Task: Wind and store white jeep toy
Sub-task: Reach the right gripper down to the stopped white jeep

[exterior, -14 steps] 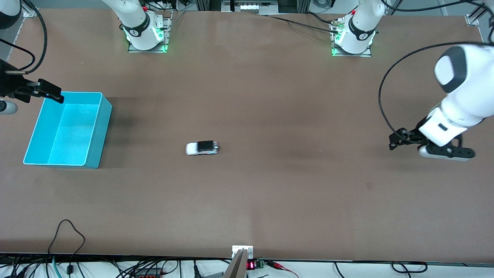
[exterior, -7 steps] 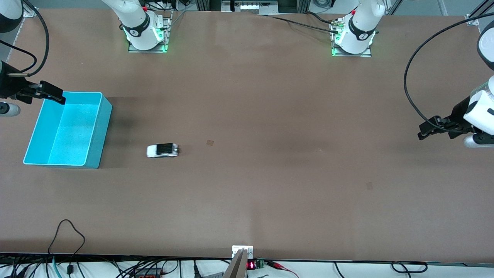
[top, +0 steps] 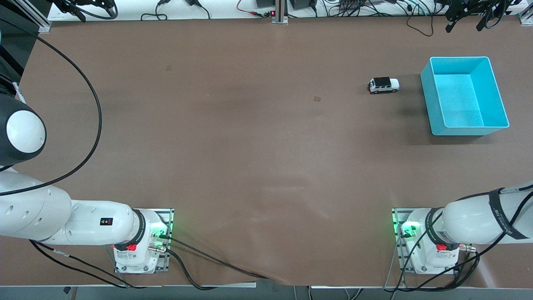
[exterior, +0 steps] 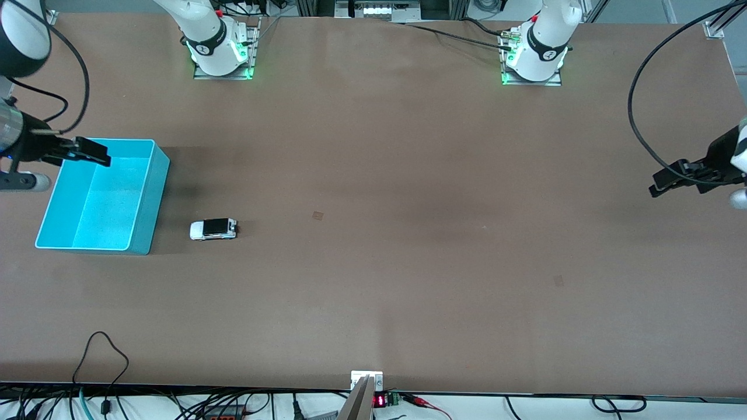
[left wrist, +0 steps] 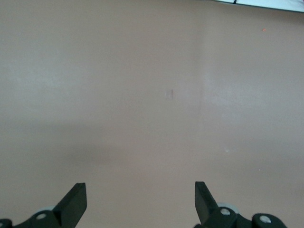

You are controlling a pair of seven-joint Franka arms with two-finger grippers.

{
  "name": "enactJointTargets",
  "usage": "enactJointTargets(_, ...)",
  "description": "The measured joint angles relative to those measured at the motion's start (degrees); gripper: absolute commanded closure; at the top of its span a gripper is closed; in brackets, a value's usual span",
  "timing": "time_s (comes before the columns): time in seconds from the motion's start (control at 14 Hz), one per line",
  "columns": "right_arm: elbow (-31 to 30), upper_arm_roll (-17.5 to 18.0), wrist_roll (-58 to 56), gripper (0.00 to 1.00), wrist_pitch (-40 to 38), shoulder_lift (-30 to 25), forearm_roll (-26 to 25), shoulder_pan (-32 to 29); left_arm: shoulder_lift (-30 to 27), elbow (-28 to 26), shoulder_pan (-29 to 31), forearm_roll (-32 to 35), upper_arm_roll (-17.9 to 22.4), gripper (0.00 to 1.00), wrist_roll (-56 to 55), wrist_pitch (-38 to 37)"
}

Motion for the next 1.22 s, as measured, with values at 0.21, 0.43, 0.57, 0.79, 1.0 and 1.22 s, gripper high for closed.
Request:
enactJointTargets(0.21, -0.26, 0.15, -3.32, 0.0, 0.09, 2.24, 0.33, 1.25, 0.0, 0.78, -0.24, 0.0, -0.04, 0.0, 0.0, -1.09)
enactJointTargets(0.43, -1.48, 0.2, -5.94, 0.0, 2.16, 4.32, 0.43, 3.08, 0.01, 0.81, -1.15, 0.0, -1.53, 0.0, -0.25, -1.25)
enactJointTargets(0.57, -4.26, 0.22, -11.43, 0.0, 5.57, 4.58, 0.43, 3.82, 0.01, 0.81, -1.62, 0.0, -2.22, 0.0, -1.42, -1.63)
enactJointTargets(0.79, -9.83, -0.02, -24.27, 0.0, 12.75, 4.17, 0.43, 3.5, 0.01, 0.87, -1.41, 0.01, -2.22, 0.0, -0.46, -2.1)
enactJointTargets(1.0, -17.05, 0.25, -41.03, 0.0, 22.07, 2.73, 0.43, 3.47, 0.01, 1.68, -1.44, 0.0, -2.25, 0.0, 0.78, -2.15)
enactJointTargets(1.22, -23.87, 3.44, -56.27, 0.0, 30.42, 2.25, 0.38, 1.55, 0.01, 2.6, -1.41, 0.0, -2.24, 0.0, 1.1, -4.75)
